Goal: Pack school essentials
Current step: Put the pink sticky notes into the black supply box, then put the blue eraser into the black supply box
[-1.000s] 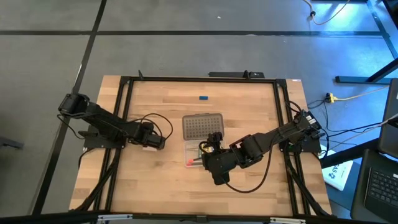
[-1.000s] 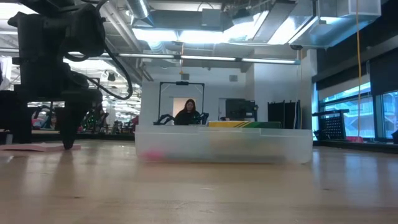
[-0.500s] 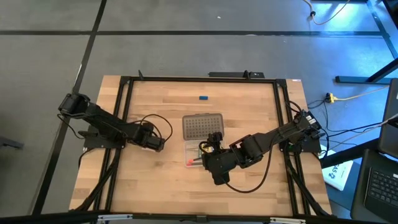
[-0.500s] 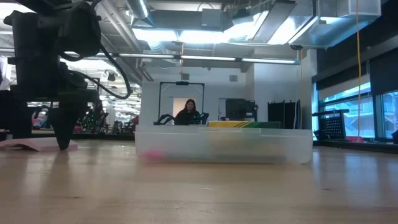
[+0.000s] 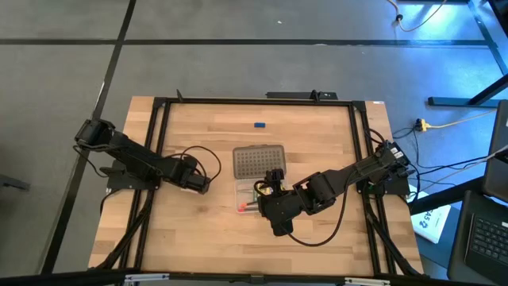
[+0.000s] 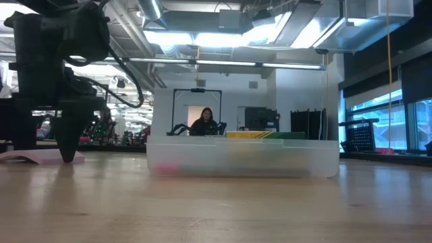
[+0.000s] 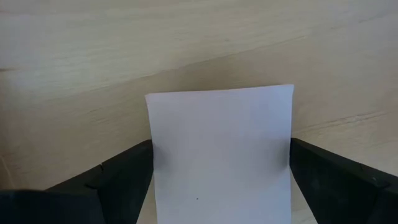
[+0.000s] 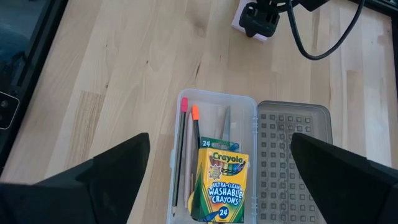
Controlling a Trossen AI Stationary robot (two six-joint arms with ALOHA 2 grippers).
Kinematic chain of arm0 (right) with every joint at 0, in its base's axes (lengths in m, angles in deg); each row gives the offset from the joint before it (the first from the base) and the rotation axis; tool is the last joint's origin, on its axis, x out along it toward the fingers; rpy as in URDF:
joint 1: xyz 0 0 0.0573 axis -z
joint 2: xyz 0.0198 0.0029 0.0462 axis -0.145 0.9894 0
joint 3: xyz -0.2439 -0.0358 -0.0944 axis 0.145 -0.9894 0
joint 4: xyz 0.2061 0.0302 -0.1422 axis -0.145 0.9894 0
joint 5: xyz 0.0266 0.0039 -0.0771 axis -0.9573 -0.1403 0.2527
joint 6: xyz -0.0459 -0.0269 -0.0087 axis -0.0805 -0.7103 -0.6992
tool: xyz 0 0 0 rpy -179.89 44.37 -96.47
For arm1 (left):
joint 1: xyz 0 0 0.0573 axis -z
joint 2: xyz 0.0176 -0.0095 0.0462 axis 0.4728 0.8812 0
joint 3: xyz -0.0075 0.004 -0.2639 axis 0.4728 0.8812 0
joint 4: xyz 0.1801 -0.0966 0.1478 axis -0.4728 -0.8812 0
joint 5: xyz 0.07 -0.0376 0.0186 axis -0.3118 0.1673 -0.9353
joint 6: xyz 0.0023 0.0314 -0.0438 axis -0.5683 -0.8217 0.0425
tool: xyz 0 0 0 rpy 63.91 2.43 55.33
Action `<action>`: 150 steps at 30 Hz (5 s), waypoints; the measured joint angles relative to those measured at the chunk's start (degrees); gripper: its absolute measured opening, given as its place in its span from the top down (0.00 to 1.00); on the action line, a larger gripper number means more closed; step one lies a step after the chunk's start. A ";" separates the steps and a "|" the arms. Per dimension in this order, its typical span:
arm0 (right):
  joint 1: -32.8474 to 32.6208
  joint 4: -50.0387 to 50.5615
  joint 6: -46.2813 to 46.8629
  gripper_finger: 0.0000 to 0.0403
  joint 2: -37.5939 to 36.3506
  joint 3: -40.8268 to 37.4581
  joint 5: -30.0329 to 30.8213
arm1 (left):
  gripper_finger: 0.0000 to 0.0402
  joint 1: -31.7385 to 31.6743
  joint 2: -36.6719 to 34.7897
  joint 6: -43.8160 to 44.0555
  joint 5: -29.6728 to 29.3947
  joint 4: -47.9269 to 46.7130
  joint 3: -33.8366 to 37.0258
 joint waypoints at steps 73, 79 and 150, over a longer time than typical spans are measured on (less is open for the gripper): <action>-0.02 5.74 4.73 0.04 -0.46 0.07 0.46 | 0.12 0.33 17.32 -72.07 -5.15 31.67 -22.18; 0.00 5.52 4.64 0.04 -0.50 0.07 0.46 | 0.12 0.33 18.93 -73.28 -5.55 31.96 -22.18; 0.00 -2.21 4.66 0.04 -0.55 -0.02 -0.04 | 0.02 0.35 5.08 -69.79 -6.64 13.83 -22.18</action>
